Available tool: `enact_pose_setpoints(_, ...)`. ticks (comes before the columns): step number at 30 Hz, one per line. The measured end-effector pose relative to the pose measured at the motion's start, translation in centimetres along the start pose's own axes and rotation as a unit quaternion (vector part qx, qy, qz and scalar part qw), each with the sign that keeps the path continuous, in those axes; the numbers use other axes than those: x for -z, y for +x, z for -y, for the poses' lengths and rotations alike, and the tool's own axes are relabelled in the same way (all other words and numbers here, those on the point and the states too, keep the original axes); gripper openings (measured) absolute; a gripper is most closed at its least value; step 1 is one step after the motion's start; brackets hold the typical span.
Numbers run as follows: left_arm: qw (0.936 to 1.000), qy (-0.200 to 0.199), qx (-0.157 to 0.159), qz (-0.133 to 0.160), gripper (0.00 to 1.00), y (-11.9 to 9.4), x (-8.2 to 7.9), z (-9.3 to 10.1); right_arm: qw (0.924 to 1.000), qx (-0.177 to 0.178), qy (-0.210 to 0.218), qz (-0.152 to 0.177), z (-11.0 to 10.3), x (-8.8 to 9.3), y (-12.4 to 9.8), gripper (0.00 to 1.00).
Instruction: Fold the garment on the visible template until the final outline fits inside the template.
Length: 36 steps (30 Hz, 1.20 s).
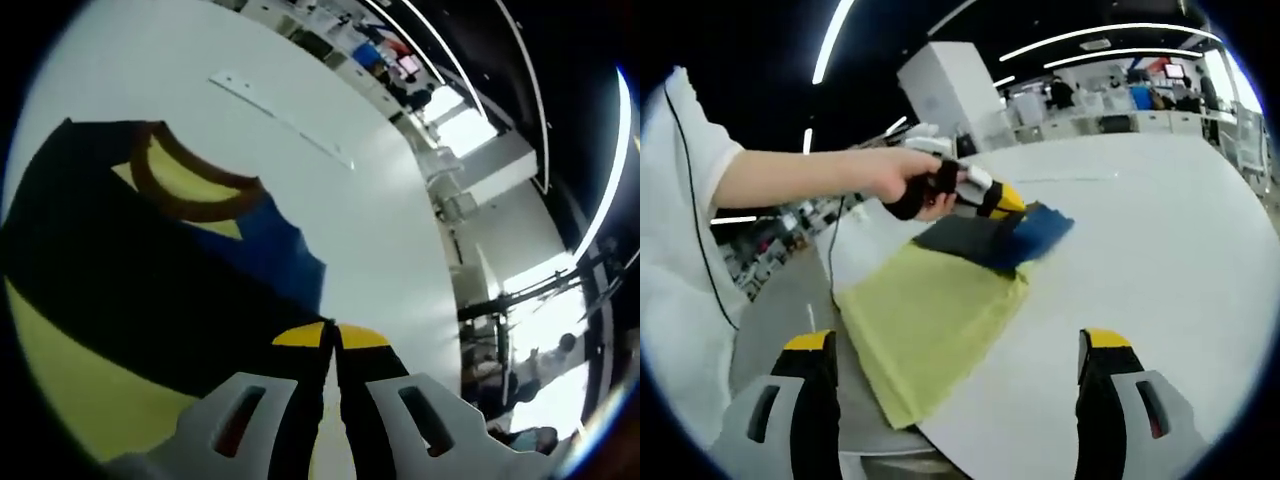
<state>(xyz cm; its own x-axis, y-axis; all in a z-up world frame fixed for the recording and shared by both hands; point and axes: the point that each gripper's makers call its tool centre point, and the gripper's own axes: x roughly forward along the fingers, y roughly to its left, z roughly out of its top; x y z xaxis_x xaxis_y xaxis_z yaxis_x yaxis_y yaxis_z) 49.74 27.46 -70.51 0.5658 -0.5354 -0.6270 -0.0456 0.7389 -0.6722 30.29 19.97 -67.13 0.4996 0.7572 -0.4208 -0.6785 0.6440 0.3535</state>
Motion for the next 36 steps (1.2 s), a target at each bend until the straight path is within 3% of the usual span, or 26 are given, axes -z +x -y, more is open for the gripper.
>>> enact_pose_setpoints(14,0.9999,-0.009,-0.012,-0.009,0.0,2.3,1.1,-0.9,0.9997,0.002,-0.008,-0.024,0.7,1.1,0.1,1.0)
enact_pose_setpoints(18,0.9999,0.009,-0.01,-0.005,0.0,2.7,1.2,-1.1,0.9996,0.0,-0.008,-0.026,0.6,1.1,0.2,1.0)
enact_pose_setpoints(36,1.0,0.0,0.003,0.005,0.0,3.8,1.2,-1.4,0.9996,0.006,-0.002,-0.029,0.8,1.3,0.1,1.0)
